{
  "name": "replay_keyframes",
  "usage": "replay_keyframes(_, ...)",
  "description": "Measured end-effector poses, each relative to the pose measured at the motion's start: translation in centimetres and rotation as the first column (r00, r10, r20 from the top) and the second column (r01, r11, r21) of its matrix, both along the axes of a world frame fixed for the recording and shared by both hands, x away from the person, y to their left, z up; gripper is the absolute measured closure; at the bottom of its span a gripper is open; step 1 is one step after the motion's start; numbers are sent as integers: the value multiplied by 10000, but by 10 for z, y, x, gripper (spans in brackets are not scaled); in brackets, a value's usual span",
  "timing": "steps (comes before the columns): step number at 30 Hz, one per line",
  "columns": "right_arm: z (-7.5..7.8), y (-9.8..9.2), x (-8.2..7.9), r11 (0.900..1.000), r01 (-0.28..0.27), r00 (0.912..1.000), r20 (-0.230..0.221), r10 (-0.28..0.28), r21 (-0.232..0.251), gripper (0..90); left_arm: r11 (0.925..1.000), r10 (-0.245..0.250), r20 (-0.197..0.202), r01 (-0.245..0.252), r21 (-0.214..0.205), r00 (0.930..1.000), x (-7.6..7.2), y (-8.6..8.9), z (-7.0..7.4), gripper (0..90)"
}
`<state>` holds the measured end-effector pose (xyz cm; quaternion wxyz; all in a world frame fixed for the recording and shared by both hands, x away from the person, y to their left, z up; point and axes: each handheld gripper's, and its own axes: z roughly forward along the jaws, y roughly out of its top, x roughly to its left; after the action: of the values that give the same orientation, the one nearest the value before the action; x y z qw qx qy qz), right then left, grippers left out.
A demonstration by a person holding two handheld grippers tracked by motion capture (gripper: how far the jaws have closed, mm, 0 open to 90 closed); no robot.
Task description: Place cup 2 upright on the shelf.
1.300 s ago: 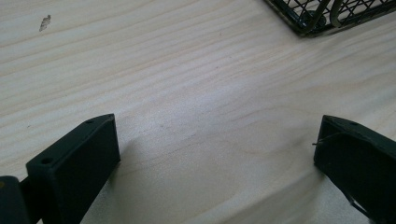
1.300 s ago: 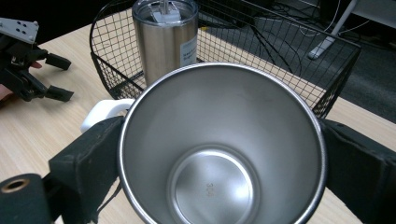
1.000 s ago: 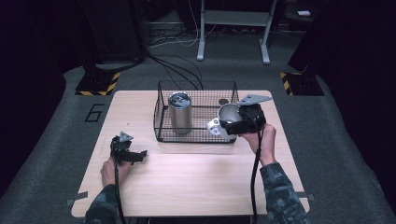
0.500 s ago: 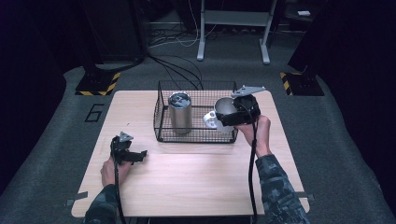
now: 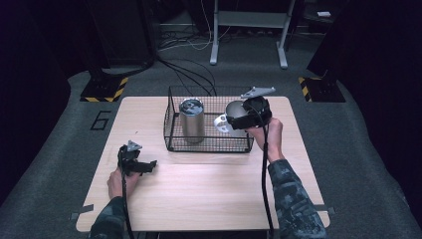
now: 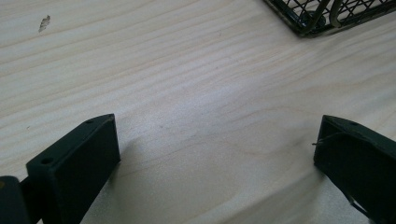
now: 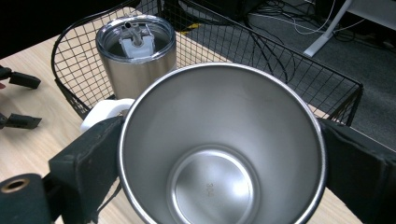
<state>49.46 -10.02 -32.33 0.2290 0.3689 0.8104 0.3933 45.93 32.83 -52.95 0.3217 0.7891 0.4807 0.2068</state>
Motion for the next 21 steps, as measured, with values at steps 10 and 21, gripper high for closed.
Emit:
replay_keyframes(10,-10,11,18,9999,76,9999,-141,-78,-116,59,10000,-25,9,25,52,10000,0,0,0,0)
replay_keyframes(21,-26,17,38,9981,582,9982,-157,-585,-193,59,10000,-23,-4,23,14,10000,0,0,0,0)
